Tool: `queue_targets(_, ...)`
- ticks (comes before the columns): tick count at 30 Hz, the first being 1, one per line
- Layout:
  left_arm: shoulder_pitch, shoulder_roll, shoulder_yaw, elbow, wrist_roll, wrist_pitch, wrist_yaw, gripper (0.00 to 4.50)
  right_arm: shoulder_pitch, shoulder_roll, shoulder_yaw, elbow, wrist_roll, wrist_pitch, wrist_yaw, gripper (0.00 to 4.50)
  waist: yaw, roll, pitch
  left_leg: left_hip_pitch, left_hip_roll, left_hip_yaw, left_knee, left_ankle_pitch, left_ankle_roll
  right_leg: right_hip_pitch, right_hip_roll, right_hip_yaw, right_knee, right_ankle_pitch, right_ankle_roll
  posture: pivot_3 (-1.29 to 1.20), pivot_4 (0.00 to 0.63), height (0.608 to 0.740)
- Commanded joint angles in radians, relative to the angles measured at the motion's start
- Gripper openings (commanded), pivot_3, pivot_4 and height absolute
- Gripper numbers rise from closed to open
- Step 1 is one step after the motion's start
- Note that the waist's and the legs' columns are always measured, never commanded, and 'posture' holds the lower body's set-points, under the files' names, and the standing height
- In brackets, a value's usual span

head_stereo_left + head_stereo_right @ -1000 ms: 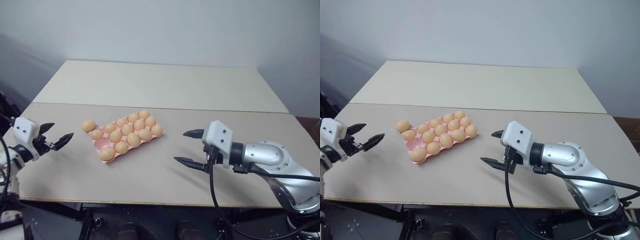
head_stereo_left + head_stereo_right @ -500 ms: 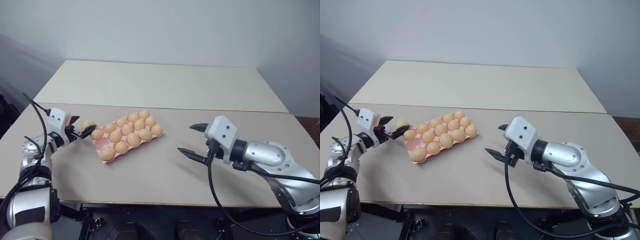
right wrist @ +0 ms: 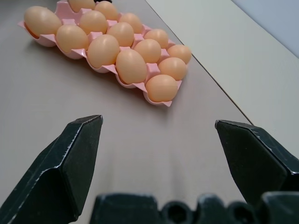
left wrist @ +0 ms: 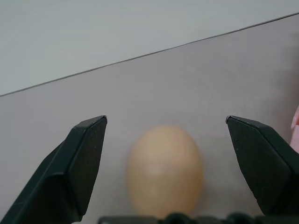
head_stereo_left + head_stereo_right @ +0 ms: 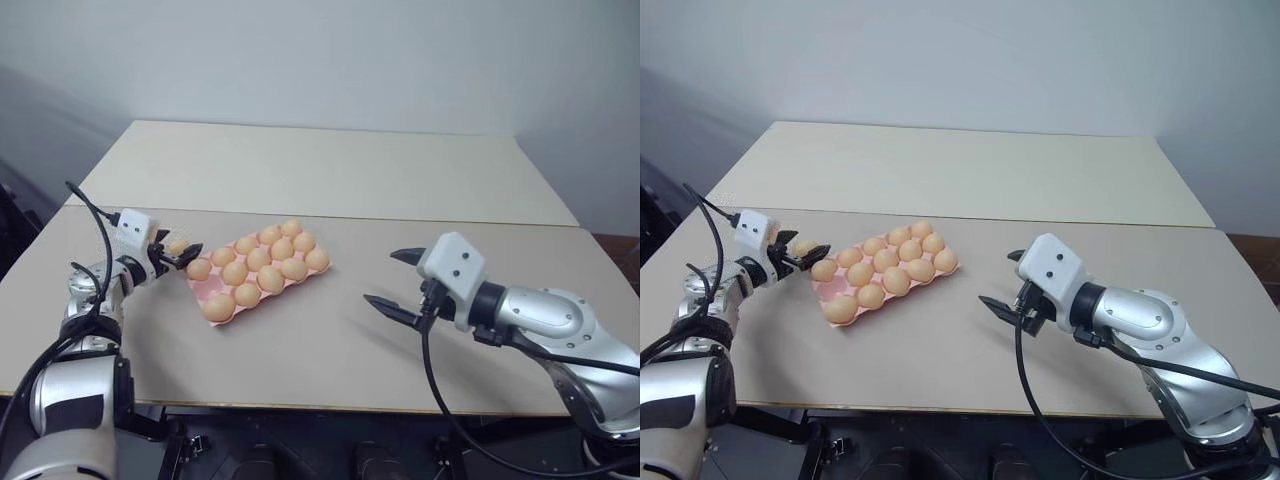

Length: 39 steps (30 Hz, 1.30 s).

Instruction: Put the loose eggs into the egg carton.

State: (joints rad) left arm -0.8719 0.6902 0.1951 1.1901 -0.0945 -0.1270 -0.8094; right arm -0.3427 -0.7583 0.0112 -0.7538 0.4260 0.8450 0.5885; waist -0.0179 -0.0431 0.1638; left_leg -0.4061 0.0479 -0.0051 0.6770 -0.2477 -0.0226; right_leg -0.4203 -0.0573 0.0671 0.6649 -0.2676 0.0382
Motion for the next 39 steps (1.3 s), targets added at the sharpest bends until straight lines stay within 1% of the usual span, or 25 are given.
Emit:
queue_targets(1, 0.000, 0.024, -0.013, 0.001, 0.009, 0.061, -0.035, 4.43, -0.019, 0.002, -0.016, -0.026, 0.005, -0.006, -0.006, 4.50, -0.003, 0.000, 0.000, 0.000, 0.000, 0.000, 0.000, 0.000, 0.000, 0.000, 0.000, 0.000, 0.000, 0.000, 0.000, 0.00, 0.150, 0.740)
queue_targets(9, -0.048, 0.025, -0.056, 0.019, 0.066, 0.104, 0.046, 4.43, -0.044, 0.023, 0.015, 0.013, -0.010, -0.026, -0.004, 4.50, 0.000, 0.000, 0.000, 0.000, 0.000, 0.000, 0.000, 0.000, 0.000, 0.000, 0.000, 0.000, 0.000, 0.000, 0.000, 0.00, 0.150, 0.740)
queue_targets(13, -0.069, 0.022, -0.036, 0.016, 0.048, 0.114, 0.035, 4.43, -0.045, 0.033, 0.032, 0.009, -0.019, -0.025, -0.007, 4.50, 0.000, 0.000, 0.000, -0.001, 0.000, 0.000, 0.000, 0.000, 0.000, -0.001, 0.000, 0.000, 0.000, 0.000, 0.000, 0.00, 0.150, 0.740)
queue_targets(20, -0.057, 0.019, -0.053, 0.032, 0.068, 0.119, 0.026, 4.43, -0.032, 0.034, 0.031, -0.007, -0.023, -0.016, -0.019, 4.50, -0.001, 0.000, 0.000, -0.001, 0.000, 0.000, 0.000, 0.000, 0.000, -0.001, 0.000, 0.000, 0.000, 0.000, 0.000, 0.00, 0.150, 0.740)
queue_targets(23, -0.062, 0.014, -0.054, 0.038, 0.072, 0.121, 0.044, 3.87, -0.032, 0.031, 0.027, -0.005, -0.023, -0.014, -0.020, 4.50, -0.001, 0.000, 0.000, 0.000, 0.000, 0.000, 0.000, 0.000, 0.000, -0.001, 0.000, 0.000, 0.000, 0.000, 0.000, 0.00, 0.150, 0.740)
queue_targets(29, -0.061, 0.022, -0.053, 0.027, 0.068, 0.104, 0.023, 1.98, -0.028, 0.025, 0.027, -0.006, -0.024, -0.017, -0.017, 4.50, -0.001, 0.000, 0.000, -0.001, 0.000, 0.000, 0.000, 0.000, 0.000, -0.001, 0.000, 0.000, 0.000, 0.000, 0.000, 0.00, 0.150, 0.740)
queue_targets(30, -0.058, 0.026, -0.051, 0.024, 0.067, 0.099, 0.019, 1.76, -0.027, 0.025, 0.027, -0.007, -0.025, -0.017, -0.017, 4.50, 0.000, 0.000, 0.000, -0.001, 0.000, 0.000, 0.000, 0.000, 0.000, -0.001, 0.000, 0.000, 0.000, 0.000, 0.000, 0.00, 0.150, 0.740)
queue_targets(32, -0.046, 0.036, -0.046, 0.010, 0.062, 0.082, 0.014, 1.66, -0.025, 0.025, 0.026, -0.007, -0.025, -0.017, -0.017, 4.50, 0.001, 0.000, 0.000, -0.001, 0.000, 0.000, 0.000, 0.000, 0.000, -0.001, 0.000, 0.000, 0.000, 0.000, 0.000, 0.00, 0.150, 0.740)
queue_targets(36, -0.016, 0.063, -0.036, -0.025, 0.052, 0.055, 0.002, 1.64, -0.023, 0.023, 0.031, -0.006, -0.030, -0.021, -0.016, 4.50, -0.001, 0.000, 0.000, -0.001, 0.000, 0.000, 0.000, 0.000, 0.000, -0.001, 0.000, 0.000, 0.000, 0.000, 0.000, 0.00, 0.150, 0.740)
queue_targets(39, 0.036, 0.094, -0.012, -0.086, 0.022, 0.025, -0.035, 1.64, -0.022, 0.022, 0.036, -0.002, -0.036, -0.026, -0.014, 4.50, -0.004, 0.000, 0.000, -0.001, 0.000, 0.000, 0.000, 0.000, 0.000, -0.001, 0.000, 0.000, 0.000, 0.000, 0.000, 0.00, 0.150, 0.740)
